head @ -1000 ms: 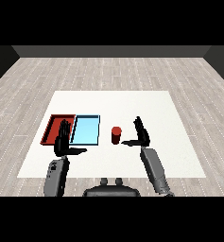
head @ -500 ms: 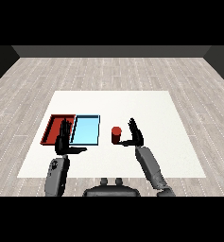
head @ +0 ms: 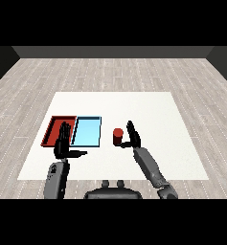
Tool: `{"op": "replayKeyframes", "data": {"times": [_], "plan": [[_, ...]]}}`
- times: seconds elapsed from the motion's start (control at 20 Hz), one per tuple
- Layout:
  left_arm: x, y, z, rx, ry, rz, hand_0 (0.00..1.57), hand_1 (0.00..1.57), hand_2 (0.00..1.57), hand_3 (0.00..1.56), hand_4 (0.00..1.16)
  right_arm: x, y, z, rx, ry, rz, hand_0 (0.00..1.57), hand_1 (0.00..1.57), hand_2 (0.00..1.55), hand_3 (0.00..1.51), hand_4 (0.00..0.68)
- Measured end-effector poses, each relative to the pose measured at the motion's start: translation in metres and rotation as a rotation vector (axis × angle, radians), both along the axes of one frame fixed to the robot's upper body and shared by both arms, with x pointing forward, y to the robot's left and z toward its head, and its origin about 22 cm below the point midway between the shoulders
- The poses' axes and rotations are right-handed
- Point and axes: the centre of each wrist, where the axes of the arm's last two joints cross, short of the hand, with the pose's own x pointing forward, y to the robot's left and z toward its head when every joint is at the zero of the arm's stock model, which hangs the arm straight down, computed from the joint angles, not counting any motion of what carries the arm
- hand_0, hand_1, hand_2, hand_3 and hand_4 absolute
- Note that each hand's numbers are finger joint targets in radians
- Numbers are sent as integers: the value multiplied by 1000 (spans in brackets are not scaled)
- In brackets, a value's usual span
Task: Pick the red can and put it in the red box
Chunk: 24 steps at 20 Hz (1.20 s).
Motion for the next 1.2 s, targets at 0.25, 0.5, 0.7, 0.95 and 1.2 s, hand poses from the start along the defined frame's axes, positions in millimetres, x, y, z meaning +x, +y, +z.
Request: {"op": "replayKeyframes", "data": {"times": [0.25,0.5,0.7,0.95,1.2], "plan": [[3,-5,6,9,-5,0,0,0,0,0,0,3,13,-3,16,13,14,0,0,0,0,0],[4,-4,5,15,-9,6,0,0,0,0,0,11,17,-4,32,20,25,0,0,0,0,0],[6,-3,9,16,-12,5,0,0,0,0,0,13,20,-6,37,25,40,0,0,0,0,0],[6,-4,7,16,-13,14,0,0,0,0,0,19,27,-3,40,30,58,0,0,0,0,0],[6,-3,2,10,-5,14,0,0,0,0,0,16,36,-7,34,43,67,0,0,0,0,0]]}}
